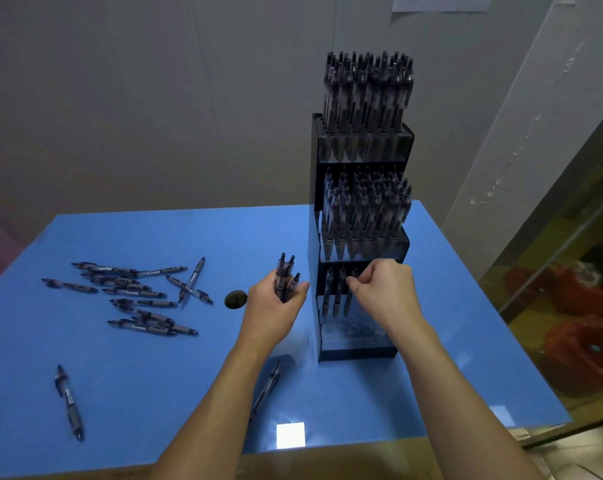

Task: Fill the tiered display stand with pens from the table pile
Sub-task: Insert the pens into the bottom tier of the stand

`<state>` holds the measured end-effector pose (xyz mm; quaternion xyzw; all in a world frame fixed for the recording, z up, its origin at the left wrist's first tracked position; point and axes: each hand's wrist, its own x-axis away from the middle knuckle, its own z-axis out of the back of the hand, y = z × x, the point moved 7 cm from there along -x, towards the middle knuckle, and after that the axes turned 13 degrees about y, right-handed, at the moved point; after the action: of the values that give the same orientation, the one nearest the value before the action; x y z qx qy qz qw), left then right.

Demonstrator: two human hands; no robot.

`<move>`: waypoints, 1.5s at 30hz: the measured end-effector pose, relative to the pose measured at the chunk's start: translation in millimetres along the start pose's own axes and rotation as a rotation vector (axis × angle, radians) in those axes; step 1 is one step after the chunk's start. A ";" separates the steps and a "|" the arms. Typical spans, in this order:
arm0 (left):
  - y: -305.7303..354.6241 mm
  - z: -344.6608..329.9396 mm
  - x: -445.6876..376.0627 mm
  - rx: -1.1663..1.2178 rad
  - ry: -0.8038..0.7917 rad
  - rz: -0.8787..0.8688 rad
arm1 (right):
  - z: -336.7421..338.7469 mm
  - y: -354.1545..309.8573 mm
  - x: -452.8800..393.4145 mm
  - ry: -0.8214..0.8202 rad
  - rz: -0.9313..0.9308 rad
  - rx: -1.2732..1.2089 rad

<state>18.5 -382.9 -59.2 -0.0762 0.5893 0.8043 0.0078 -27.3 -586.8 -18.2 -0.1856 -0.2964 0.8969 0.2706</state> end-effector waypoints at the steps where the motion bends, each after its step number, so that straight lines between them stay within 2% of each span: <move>1: -0.2 -0.2 -0.1 -0.001 0.000 0.003 | -0.7 0.0 0.9 -0.008 -0.006 0.000; 7: 0.4 -3.1 -0.2 0.011 -0.008 0.014 | -3.7 -3.1 1.0 -0.067 0.018 0.115; 11: 2.3 -5.0 -0.2 0.009 -0.018 0.008 | -4.6 -4.6 7.1 -0.247 -0.025 0.199; 16: 3.1 -10.0 1.3 0.028 -0.046 0.012 | 2.2 -37.6 19.2 -0.357 0.018 -0.198; 19: 9.0 -13.9 3.2 0.021 -0.070 -0.036 | 0.8 -53.9 25.6 -0.392 0.095 -0.266; 28: 18.3 -16.6 8.4 0.046 -0.080 -0.046 | -1.9 -59.1 26.3 -0.355 0.083 -0.277; 39: 16.3 -24.0 3.1 0.012 -0.073 -0.032 | 7.5 -54.9 23.6 -0.214 0.079 -0.373; 45: 21.7 -30.0 8.3 0.032 -0.060 -0.015 | 9.0 -43.2 23.4 -0.223 0.047 -0.342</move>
<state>11.4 -418.7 -48.6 -0.0566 0.6008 0.7967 0.0328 -33.9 -547.4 11.9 -0.1354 -0.4681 0.8545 0.1797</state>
